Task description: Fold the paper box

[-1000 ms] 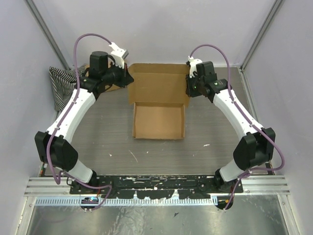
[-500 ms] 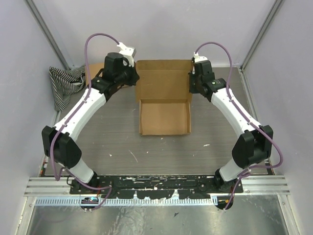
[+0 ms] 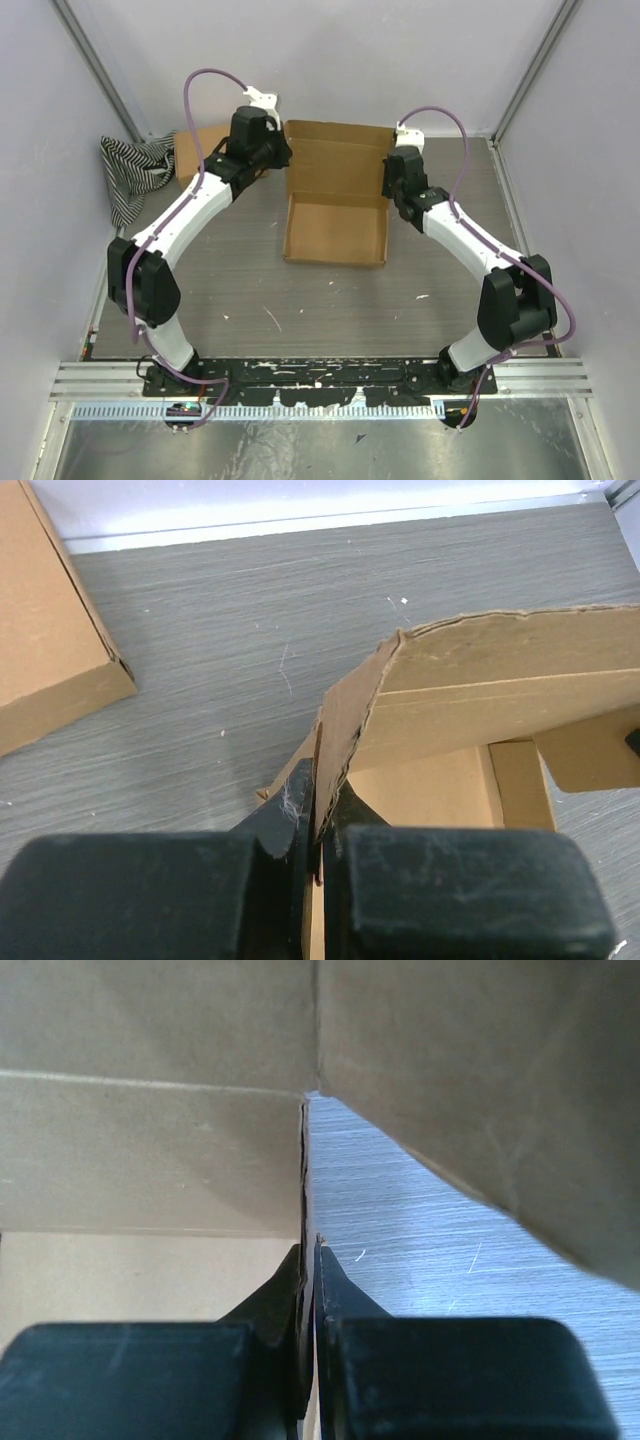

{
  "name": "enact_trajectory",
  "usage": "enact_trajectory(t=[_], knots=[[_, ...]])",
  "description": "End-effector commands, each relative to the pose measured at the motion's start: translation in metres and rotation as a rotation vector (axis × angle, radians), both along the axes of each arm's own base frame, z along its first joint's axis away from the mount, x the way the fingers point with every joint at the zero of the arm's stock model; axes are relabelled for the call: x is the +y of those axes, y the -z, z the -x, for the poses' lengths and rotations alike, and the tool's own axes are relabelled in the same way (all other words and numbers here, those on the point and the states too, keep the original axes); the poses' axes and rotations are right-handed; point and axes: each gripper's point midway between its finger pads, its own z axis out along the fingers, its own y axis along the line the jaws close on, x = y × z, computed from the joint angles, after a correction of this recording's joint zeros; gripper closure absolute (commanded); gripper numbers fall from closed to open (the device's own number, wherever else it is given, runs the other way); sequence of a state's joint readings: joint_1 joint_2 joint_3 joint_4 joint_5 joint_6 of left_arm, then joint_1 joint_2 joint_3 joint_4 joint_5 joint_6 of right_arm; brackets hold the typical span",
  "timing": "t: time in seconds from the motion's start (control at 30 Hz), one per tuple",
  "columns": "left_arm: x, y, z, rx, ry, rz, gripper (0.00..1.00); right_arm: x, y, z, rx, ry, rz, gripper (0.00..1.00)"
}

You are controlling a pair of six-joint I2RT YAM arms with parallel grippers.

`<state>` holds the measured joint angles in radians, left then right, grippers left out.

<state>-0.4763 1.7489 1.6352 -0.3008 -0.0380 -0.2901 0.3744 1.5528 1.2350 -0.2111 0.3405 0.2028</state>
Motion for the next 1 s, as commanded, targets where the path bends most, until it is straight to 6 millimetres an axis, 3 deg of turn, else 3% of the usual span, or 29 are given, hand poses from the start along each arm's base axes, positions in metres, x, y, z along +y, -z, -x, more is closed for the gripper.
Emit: enact_trajectory(t=[0.0,0.13,0.5,0.63,0.8,0.97], knots=[[-0.012,-0.011,-0.005,-0.053,-0.021,0.093,0.91,0.001,-0.051,-0.006,-0.274,0.081,-0.083,0.92],[-0.009,-0.006,-0.003,-0.086,-0.030,0.101,0.91,-0.001,-0.036,-0.008,-0.316,0.112,-0.082,0.92],[0.000,-0.024,-0.023,-0.213,-0.074,0.043,0.91,0.013,-0.047,-0.035,-0.366,0.122,-0.115,0.89],[0.002,-0.020,-0.033,-0.235,-0.091,0.007,0.92,0.022,-0.051,-0.052,-0.358,0.108,-0.107,0.88],[0.006,0.003,-0.034,-0.197,-0.116,-0.017,0.91,0.034,-0.024,-0.066,-0.243,0.082,-0.072,0.85],[0.010,0.021,-0.026,-0.139,-0.141,0.003,0.90,0.042,0.004,-0.053,-0.117,0.046,-0.086,0.85]])
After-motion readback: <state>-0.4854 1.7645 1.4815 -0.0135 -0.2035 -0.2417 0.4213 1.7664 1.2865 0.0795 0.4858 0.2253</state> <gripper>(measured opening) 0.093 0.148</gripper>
